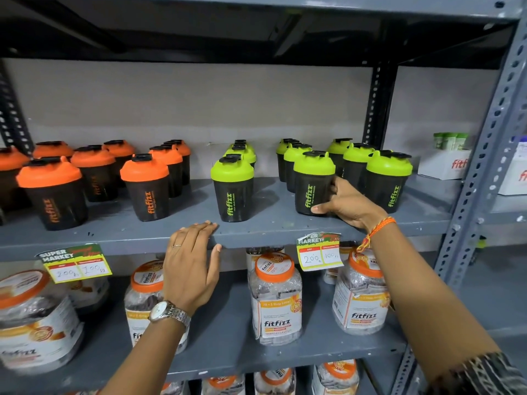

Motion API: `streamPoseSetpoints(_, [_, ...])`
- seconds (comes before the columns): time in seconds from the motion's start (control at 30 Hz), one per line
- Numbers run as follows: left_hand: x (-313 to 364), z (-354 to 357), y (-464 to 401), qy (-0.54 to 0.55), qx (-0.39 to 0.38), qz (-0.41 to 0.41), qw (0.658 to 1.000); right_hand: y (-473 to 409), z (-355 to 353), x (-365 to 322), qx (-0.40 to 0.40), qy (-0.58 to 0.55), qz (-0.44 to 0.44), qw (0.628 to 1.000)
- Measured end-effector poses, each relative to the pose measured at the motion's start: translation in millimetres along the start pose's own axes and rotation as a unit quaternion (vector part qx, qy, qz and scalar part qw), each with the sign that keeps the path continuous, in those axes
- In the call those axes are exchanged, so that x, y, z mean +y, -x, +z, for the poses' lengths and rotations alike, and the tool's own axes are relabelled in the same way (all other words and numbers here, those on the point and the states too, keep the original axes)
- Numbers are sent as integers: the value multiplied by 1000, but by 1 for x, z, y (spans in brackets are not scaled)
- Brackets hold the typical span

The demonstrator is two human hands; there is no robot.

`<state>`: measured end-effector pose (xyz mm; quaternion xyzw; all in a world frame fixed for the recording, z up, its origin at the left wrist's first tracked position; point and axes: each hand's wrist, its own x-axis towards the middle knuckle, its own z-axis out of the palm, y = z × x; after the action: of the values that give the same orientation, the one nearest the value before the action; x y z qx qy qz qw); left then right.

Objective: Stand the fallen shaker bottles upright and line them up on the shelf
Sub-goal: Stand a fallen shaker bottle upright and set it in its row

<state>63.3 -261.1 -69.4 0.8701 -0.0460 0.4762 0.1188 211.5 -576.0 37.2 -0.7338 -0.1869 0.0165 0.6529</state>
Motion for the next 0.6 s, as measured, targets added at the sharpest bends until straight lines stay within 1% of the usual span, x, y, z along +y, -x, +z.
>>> streamPoseSetpoints(0.07, [6, -3, -1, 13, 13, -22, 1000, -1, 1, 2, -4, 32, -9, 999])
streamPoseSetpoints(0.13, [17, -9, -8, 21, 20, -67, 997, -1, 2, 3, -5, 48, -17, 999])
streamPoseSetpoints(0.23, [28, -21, -33, -12, -12, -135, 991, -1, 0, 4, -7, 60, -21, 998])
streamPoseSetpoints(0.3, [24, -27, -57, -14, -69, -165, 984, -1, -1, 3, -17, 56, -18, 998])
streamPoseSetpoints(0.37, [17, -28, -82, 21, -155, -186, 970, 0, -1, 2, -18, 61, -20, 998])
streamPoseSetpoints(0.4, [14, -26, -93, 59, -202, -195, 958, 0, -1, 1, -15, 68, -24, 997])
streamPoseSetpoints(0.47, [9, -17, -109, 158, -286, -205, 923, -1, 1, 0, -9, 87, -33, 996])
streamPoseSetpoints(0.53, [5, -7, -117, 228, -324, -200, 896, -2, -2, -1, -19, 113, -40, 993])
streamPoseSetpoints(0.6, [4, 0, -122, 247, -324, -182, 895, -1, -9, -2, -27, 129, -42, 990])
